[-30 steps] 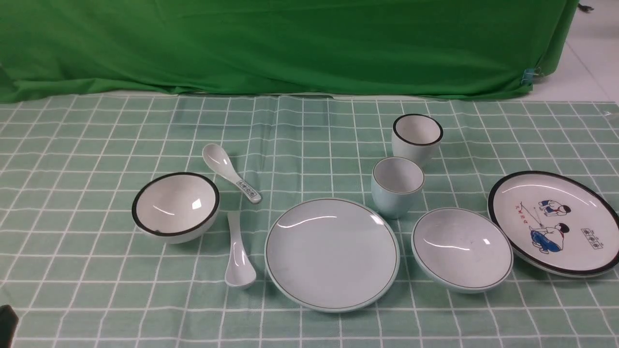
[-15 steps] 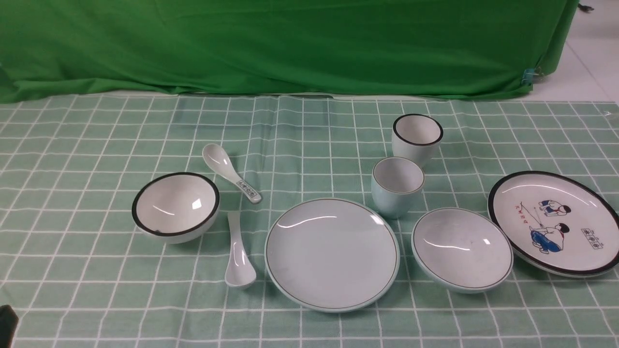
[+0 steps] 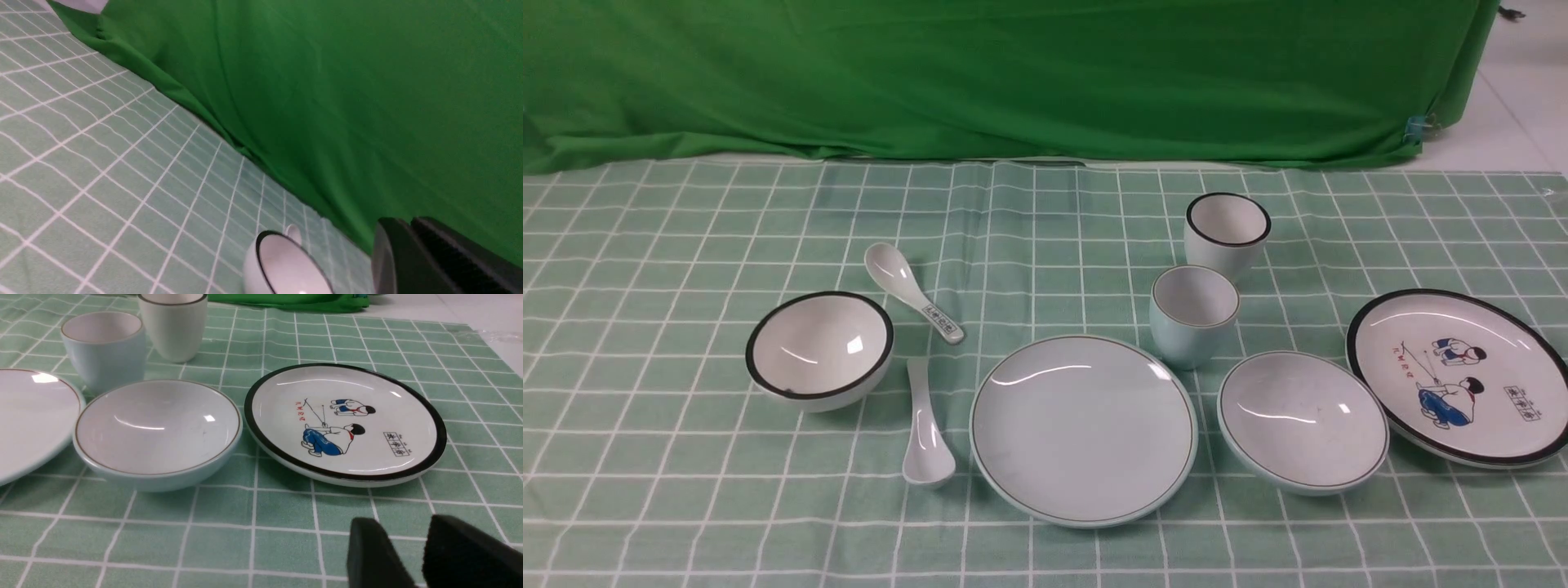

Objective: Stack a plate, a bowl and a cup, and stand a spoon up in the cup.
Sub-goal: Use the right arm to grab a blue rice bowl

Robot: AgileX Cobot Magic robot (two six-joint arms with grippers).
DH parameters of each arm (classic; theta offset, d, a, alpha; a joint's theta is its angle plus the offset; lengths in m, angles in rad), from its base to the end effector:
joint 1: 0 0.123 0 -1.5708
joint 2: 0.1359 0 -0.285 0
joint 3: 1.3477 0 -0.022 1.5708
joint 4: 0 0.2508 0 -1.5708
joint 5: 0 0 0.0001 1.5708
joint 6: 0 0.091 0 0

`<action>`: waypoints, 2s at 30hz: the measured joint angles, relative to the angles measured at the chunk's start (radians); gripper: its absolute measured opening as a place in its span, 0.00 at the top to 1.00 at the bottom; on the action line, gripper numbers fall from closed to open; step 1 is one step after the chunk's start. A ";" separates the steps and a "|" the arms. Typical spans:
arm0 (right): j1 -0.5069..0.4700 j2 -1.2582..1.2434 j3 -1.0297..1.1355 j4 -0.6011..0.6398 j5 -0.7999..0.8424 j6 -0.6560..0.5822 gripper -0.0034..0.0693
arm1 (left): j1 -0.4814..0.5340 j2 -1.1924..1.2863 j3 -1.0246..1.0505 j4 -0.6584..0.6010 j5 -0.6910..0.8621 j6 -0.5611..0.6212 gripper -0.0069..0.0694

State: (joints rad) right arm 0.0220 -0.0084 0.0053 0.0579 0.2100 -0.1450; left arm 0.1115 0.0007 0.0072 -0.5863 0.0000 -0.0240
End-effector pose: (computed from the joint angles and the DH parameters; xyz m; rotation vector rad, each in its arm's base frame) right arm 0.0554 0.0023 0.1928 -0.1023 1.6872 -0.0396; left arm 0.0563 0.0062 0.2107 -0.5313 1.4076 -0.4020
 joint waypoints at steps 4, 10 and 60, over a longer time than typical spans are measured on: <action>0.000 0.000 0.000 0.000 0.000 0.000 0.62 | 0.000 0.000 -0.002 -0.066 -0.040 -0.070 0.89; 0.000 0.000 0.000 0.000 0.000 0.000 0.62 | -0.020 0.094 -0.273 -0.041 0.278 0.213 0.89; 0.267 0.597 -0.591 0.142 0.390 0.066 0.90 | -0.510 0.891 -0.648 0.146 0.443 0.489 0.89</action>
State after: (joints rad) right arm 0.2885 0.5885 -0.5856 0.2002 0.5996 -0.0792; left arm -0.3985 0.8918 -0.6412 -0.4404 0.4433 0.4652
